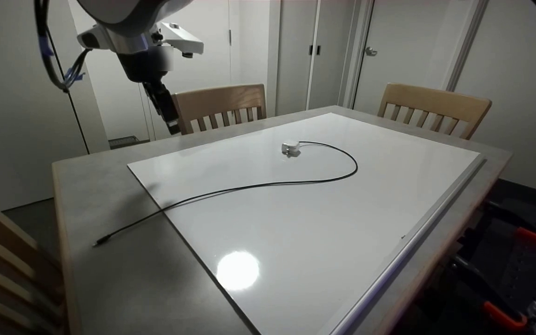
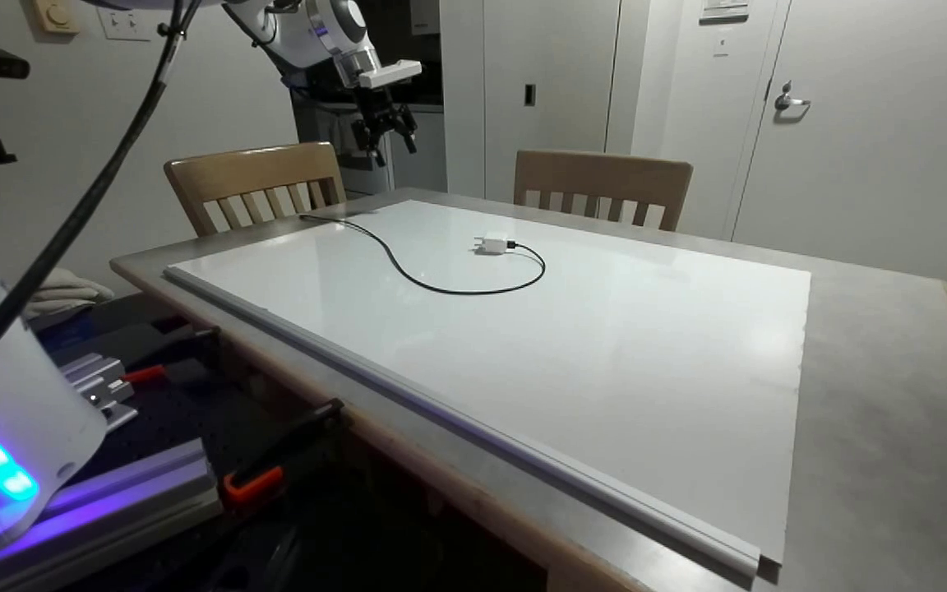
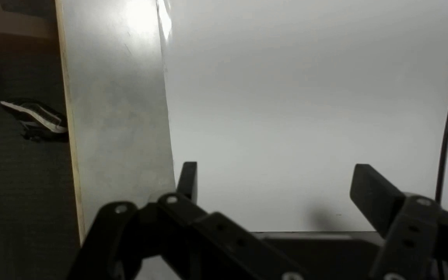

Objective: Coil the phone charger

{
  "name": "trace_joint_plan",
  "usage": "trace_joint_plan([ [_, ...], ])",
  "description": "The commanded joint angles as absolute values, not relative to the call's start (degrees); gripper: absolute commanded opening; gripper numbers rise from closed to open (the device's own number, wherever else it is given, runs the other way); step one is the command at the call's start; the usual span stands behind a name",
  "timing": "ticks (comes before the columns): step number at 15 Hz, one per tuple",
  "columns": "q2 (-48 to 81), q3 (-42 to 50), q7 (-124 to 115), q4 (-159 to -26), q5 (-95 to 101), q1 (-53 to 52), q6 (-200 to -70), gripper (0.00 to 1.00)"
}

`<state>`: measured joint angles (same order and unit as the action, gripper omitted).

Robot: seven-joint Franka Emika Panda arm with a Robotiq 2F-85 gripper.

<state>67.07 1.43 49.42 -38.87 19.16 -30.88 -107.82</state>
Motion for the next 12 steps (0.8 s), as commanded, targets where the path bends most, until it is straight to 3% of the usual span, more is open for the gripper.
trace_joint_plan([
  [1, 67.94, 1.08, 47.82, -37.29, 18.80, -32.51, -107.41, 1.00],
  [12, 67.64, 1.21, 45.32, -38.74, 19.97, -35.00, -109.54, 1.00],
])
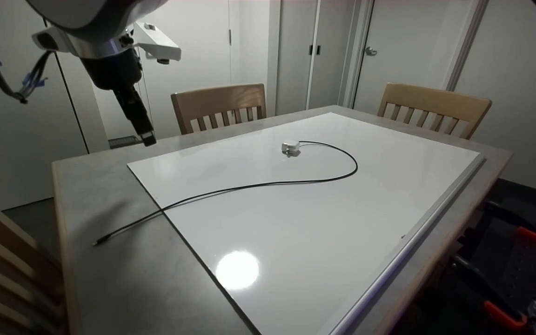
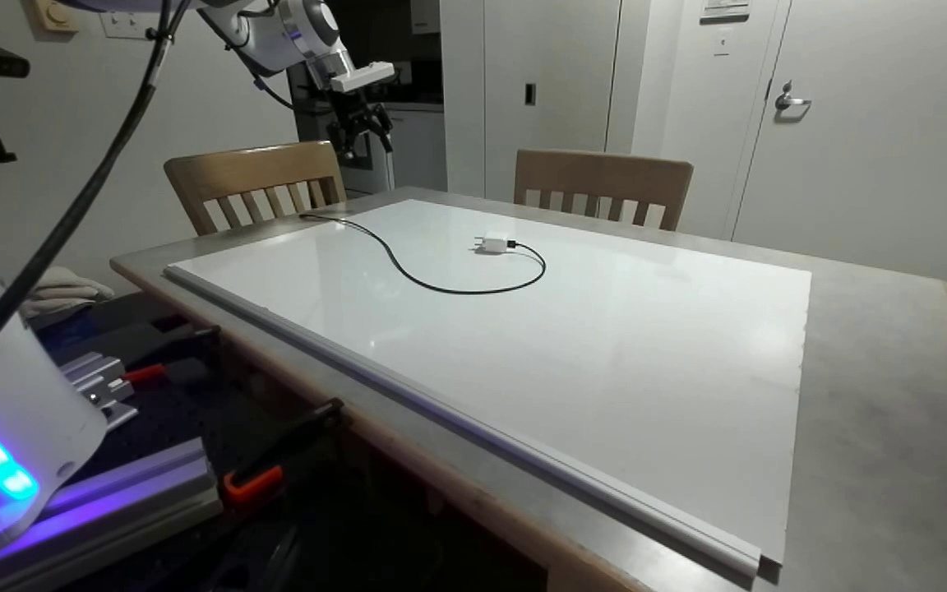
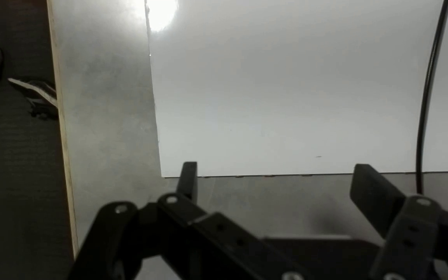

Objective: Coil the phone charger

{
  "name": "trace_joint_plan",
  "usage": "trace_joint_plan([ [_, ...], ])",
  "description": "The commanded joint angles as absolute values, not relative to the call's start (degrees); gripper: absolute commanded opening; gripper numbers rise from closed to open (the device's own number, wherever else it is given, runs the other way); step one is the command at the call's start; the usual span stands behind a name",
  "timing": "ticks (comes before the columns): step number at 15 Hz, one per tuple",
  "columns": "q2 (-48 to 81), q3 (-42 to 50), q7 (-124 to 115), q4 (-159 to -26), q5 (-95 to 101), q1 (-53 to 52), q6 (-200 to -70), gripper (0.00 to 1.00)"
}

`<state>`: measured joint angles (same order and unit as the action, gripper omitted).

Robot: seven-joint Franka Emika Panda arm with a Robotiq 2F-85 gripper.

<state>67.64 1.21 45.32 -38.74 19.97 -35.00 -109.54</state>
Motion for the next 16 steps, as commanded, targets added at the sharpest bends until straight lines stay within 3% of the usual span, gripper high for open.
trace_joint_plan([
  [1, 67.64, 1.21, 45.32, -38.73, 19.97, -34.96, -109.54, 1.00],
  [16, 67.58, -4.67, 44.77, -40.86, 12.90, -35.23, -105.22, 1.00],
])
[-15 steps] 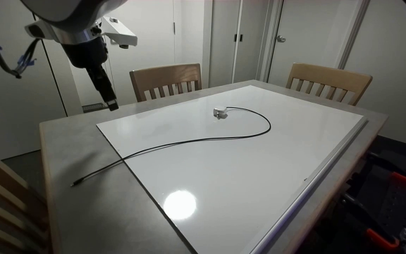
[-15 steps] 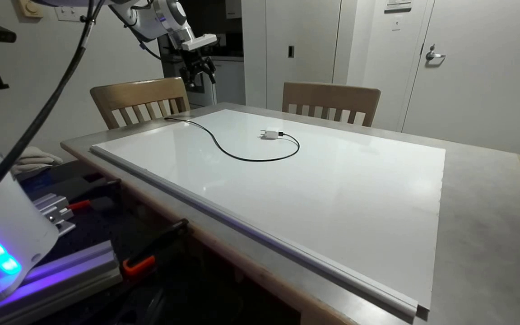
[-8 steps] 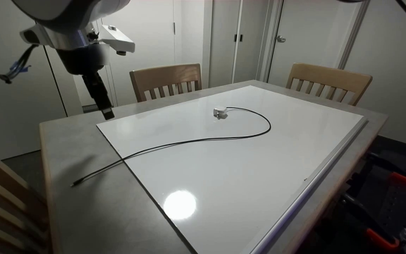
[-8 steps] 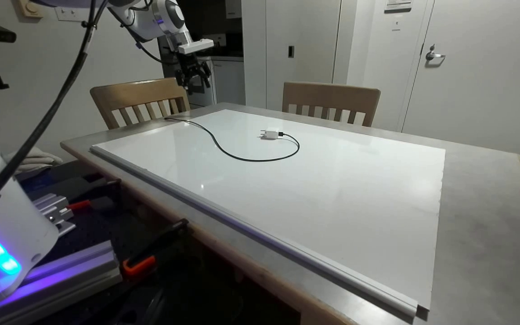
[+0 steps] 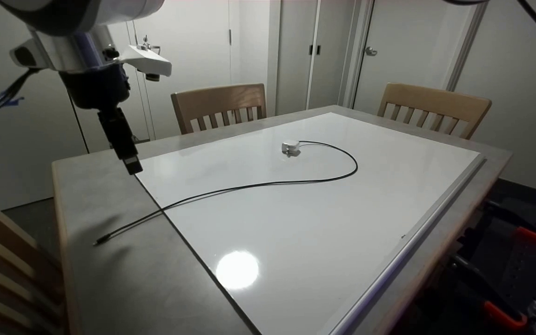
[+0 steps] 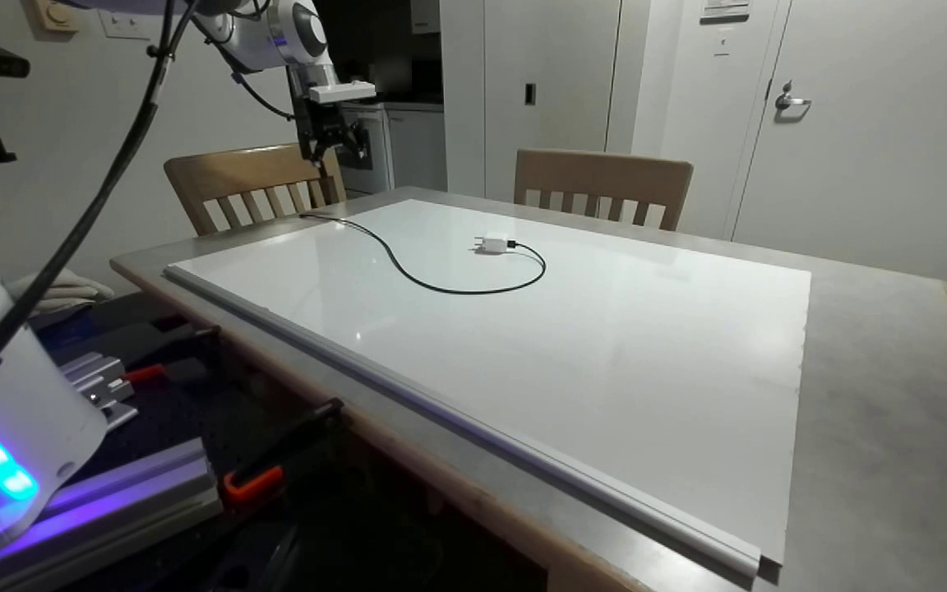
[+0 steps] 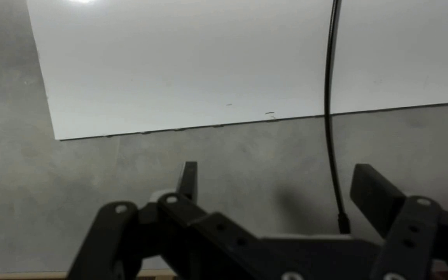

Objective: Coil the phone charger

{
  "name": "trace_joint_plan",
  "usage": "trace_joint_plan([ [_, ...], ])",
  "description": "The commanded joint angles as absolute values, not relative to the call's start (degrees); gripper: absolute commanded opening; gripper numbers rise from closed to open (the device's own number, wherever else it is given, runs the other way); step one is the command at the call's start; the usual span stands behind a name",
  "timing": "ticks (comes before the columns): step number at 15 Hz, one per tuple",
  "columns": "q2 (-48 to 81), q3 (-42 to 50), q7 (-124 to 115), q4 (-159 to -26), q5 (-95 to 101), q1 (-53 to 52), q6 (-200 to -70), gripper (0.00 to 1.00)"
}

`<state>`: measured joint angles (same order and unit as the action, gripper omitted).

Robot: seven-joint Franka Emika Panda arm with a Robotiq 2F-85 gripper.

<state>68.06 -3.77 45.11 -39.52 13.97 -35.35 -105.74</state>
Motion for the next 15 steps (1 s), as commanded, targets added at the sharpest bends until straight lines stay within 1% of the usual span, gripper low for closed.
trace_joint_plan([
  [1, 67.82, -4.95, 44.78, -40.85, 12.74, -35.29, -105.52, 1.00],
  [15, 70.23, -5.92, 43.78, -39.52, 12.65, -37.42, -105.93, 1.00],
])
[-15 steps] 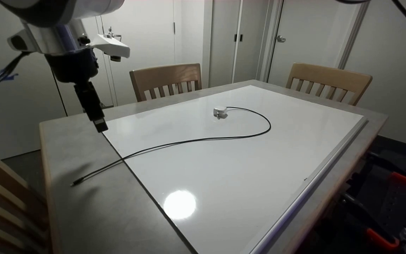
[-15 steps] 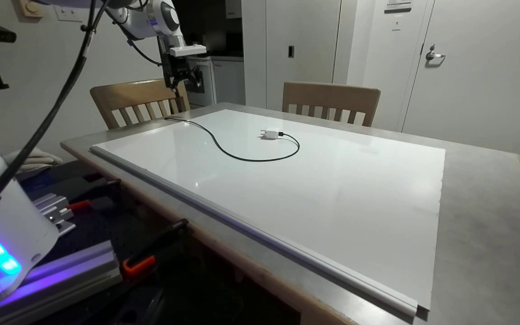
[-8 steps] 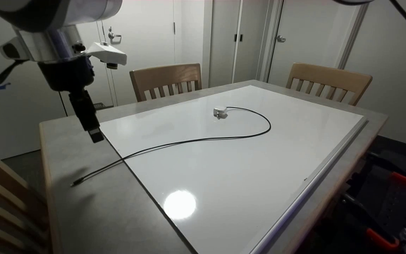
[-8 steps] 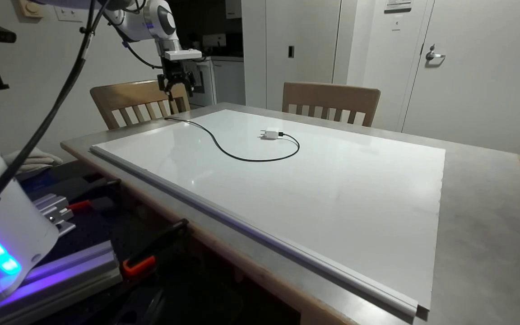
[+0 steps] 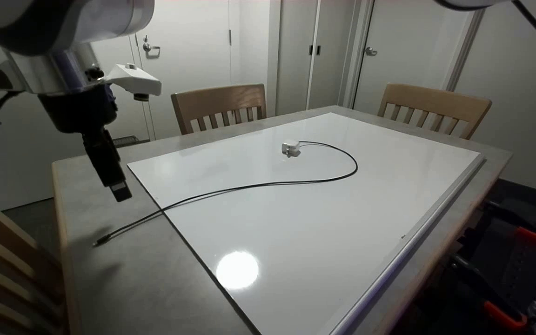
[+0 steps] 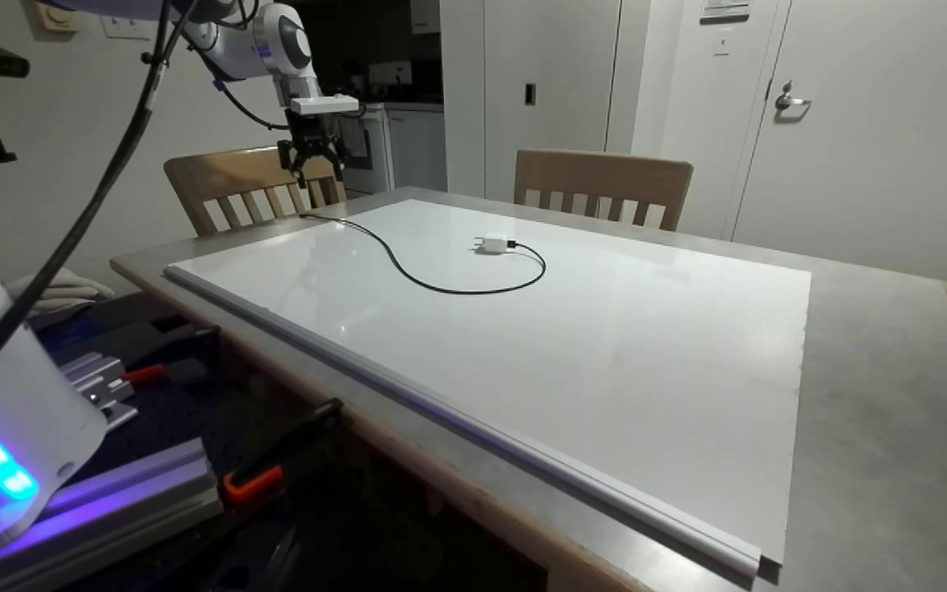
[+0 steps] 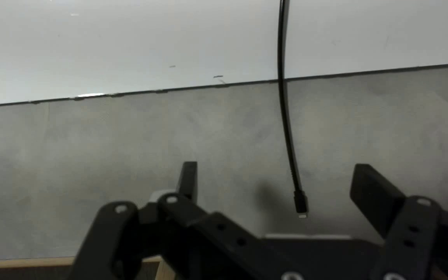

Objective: Coil the phone charger

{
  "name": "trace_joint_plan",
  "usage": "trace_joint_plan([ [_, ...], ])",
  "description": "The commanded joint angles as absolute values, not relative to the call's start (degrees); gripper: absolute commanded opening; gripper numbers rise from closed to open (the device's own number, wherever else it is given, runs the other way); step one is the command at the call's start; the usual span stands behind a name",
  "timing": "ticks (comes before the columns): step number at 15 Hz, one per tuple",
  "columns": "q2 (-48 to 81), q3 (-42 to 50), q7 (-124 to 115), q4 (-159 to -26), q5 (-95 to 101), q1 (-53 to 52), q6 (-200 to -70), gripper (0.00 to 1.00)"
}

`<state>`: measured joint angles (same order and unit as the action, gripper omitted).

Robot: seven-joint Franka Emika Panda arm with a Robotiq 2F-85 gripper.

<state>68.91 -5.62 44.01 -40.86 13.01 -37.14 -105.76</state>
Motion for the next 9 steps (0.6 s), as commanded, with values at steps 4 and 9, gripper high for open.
trace_joint_plan([
  [4, 71.10, -5.93, 44.06, -39.27, 12.75, -37.92, -106.41, 1.00],
  [9, 70.20, -5.66, 44.12, -40.72, 13.02, -38.09, -106.01, 1.00],
])
